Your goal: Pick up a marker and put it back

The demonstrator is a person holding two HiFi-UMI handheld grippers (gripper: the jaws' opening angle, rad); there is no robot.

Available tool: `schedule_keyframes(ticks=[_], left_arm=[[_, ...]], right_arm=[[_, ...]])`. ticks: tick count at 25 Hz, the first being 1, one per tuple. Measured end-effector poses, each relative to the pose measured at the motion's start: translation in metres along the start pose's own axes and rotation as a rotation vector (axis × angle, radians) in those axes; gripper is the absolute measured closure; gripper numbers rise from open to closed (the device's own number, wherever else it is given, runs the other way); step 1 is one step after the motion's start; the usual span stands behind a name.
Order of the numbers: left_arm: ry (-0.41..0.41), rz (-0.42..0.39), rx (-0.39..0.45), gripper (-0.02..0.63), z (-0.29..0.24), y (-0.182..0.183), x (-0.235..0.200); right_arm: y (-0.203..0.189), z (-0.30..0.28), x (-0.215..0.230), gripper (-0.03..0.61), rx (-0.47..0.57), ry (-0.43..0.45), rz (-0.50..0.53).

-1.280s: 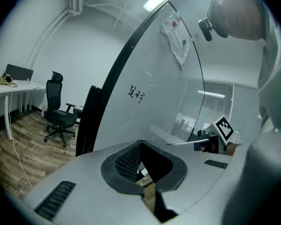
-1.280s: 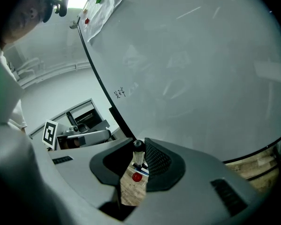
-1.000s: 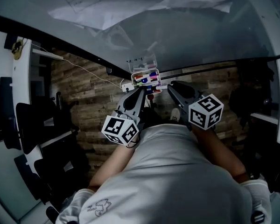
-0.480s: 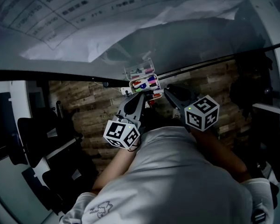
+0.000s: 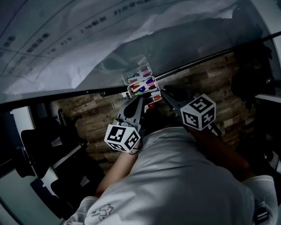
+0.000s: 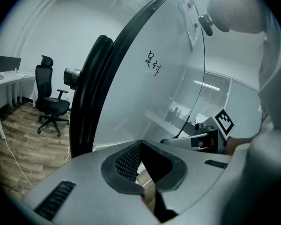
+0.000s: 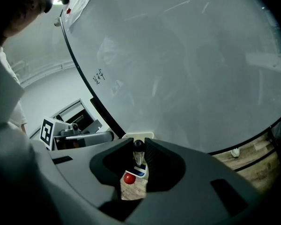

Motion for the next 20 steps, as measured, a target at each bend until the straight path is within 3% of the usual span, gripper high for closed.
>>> schedule_keyframes(ticks=[20], left_arm=[[-0.013, 0.017, -0.039, 0.609, 0.003, -0.006, -0.010]], right_arm=[[-0.011, -0.016, -0.005, 0.499, -0.026, -0.011, -0.003]])
Point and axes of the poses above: the fingertips, and each gripper's own axes: z backward along the fingers, x to its right, y out of its top, the point moved 4 cm from there along z, backward along the fingers, and after that the axes turned 15 degrees about -y, right-handed, at the moved point
